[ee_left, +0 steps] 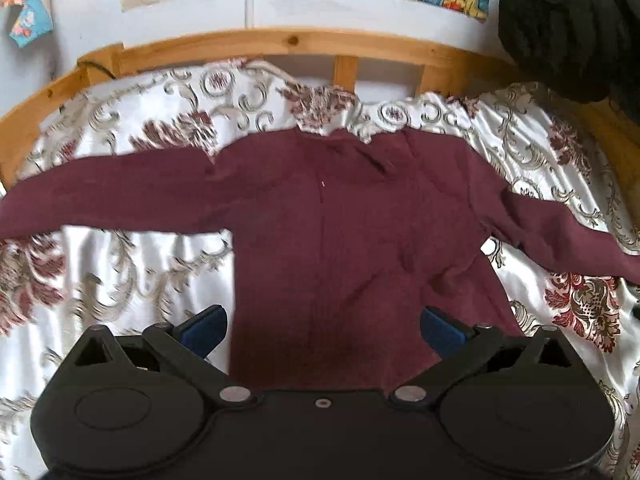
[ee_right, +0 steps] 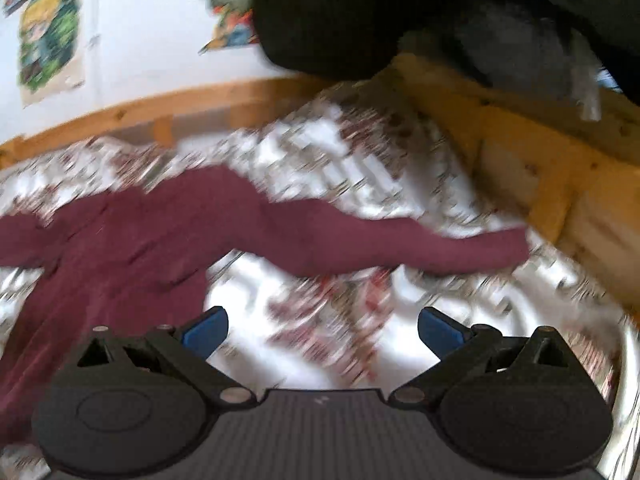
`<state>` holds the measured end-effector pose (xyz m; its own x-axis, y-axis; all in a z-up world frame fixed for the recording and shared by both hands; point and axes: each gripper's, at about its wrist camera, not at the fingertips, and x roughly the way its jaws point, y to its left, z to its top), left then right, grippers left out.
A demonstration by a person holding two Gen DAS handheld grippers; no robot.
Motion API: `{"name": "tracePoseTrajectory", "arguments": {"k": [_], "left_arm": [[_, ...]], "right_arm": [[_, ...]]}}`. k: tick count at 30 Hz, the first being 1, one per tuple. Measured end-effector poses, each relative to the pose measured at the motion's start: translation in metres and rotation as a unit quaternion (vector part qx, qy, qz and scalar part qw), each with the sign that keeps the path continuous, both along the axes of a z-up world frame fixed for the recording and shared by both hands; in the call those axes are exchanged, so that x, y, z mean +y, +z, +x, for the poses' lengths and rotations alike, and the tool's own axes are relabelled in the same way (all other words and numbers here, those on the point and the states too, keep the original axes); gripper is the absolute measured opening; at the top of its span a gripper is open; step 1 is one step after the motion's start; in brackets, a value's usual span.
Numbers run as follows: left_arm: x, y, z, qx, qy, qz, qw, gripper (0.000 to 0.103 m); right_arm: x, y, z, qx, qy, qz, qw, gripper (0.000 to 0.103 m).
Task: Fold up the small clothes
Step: 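Grasp the sleeve cuff nearest the right tool with the right tool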
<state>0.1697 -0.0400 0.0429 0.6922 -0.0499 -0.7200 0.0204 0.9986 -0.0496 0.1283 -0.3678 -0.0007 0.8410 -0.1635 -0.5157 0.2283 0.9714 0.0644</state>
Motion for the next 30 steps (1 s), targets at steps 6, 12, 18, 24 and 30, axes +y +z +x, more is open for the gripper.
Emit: {"name": "tracePoseTrajectory", "arguments": {"k": [6, 12, 18, 24, 30], "left_arm": [[-0.007, -0.033, 0.005, 0.000, 0.003, -0.019, 0.9998, 0.102], [-0.015, -0.054, 0.012, -0.006, -0.022, 0.006, 0.9997, 0.102], [-0.006, -0.061, 0.026, -0.002, -0.016, 0.015, 0.9998, 0.102], [0.015, -0.062, 0.025, 0.002, 0.000, -0.001, 1.0000, 0.102], [0.037, -0.047, 0.013, -0.025, 0.014, 0.000, 0.9996, 0.102]], "right_arm": [[-0.079, -0.020, 0.016, -0.054, -0.106, 0.041, 0.992, 0.103], [-0.145, -0.042, 0.042, -0.042, -0.170, 0.097, 0.980, 0.095], [-0.174, -0.062, 0.064, -0.011, -0.172, 0.170, 0.970, 0.040], [-0.155, -0.036, 0.052, -0.062, -0.156, 0.117, 0.979, 0.015], [-0.109, 0.028, 0.033, -0.150, -0.121, 0.037, 0.981, 0.009]]}}
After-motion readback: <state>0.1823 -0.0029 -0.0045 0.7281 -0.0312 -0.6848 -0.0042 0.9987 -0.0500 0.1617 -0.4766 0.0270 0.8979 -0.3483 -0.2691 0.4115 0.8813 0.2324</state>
